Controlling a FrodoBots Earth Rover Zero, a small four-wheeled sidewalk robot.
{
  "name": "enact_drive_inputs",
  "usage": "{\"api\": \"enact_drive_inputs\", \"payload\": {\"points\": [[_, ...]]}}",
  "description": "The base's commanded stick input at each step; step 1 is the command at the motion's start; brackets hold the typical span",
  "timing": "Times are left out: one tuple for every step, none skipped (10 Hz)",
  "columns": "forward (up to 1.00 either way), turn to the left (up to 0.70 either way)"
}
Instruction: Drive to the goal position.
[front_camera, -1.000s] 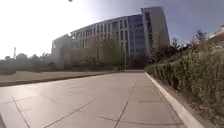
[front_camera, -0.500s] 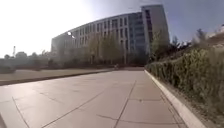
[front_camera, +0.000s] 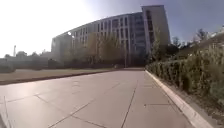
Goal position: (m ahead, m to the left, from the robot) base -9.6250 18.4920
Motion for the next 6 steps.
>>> {"api": "enact_drive_inputs", "payload": {"points": [[0.7,0.35],[0.7,0.35],[0.7,0.35],[0.7,0.35],[0.7,0.35],[0.7,0.35]]}}
